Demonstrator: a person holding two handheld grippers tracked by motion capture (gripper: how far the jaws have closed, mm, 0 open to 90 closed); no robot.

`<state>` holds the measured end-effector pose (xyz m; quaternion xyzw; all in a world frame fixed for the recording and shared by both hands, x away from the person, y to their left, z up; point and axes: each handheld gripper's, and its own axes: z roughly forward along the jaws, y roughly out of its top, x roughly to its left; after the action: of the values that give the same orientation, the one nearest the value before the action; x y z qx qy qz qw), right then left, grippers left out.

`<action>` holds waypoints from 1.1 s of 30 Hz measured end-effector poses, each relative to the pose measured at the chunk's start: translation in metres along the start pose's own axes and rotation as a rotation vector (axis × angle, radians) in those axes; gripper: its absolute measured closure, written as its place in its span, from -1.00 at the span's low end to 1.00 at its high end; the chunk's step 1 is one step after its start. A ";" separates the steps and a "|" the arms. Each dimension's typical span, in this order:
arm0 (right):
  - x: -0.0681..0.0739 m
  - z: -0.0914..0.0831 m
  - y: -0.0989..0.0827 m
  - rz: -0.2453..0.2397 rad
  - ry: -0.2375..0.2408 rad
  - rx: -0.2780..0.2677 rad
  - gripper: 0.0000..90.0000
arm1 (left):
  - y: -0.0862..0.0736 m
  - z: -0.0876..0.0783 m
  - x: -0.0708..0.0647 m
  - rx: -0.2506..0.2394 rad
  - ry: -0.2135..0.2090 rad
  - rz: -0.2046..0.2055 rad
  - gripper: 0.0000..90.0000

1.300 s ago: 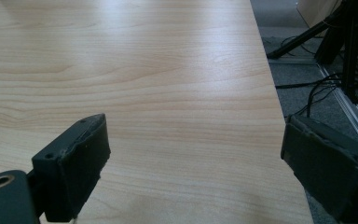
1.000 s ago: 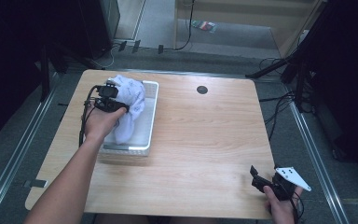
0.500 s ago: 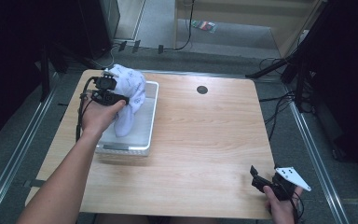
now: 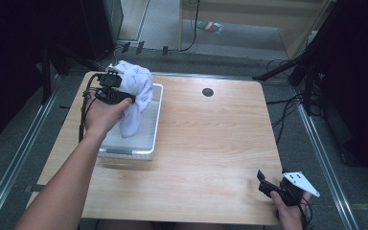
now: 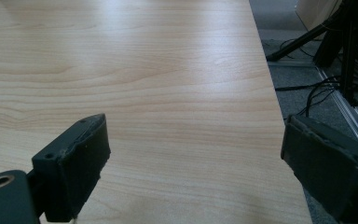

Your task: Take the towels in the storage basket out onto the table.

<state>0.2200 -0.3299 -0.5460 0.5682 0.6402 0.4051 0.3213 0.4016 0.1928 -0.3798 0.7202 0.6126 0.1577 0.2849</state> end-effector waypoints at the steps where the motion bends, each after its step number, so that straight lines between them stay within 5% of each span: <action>1: 0.000 0.000 0.000 0.000 0.000 0.000 -0.83 | 0.000 0.000 0.000 0.000 0.000 0.000 0.24; 8: 0.000 0.000 0.000 -0.001 0.001 0.000 -0.83 | 0.009 -0.004 -0.019 0.000 -0.025 0.031 0.24; 26: 0.000 0.000 0.000 0.004 0.003 -0.002 -0.83 | 0.023 0.004 -0.091 -0.011 -0.081 0.102 0.23; 33: 0.000 0.000 0.000 0.005 0.002 -0.003 -0.83 | 0.024 0.010 -0.106 -0.008 -0.093 0.116 0.23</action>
<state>0.2203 -0.3303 -0.5460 0.5689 0.6385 0.4073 0.3204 0.4054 0.0858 -0.3600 0.7600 0.5552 0.1429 0.3062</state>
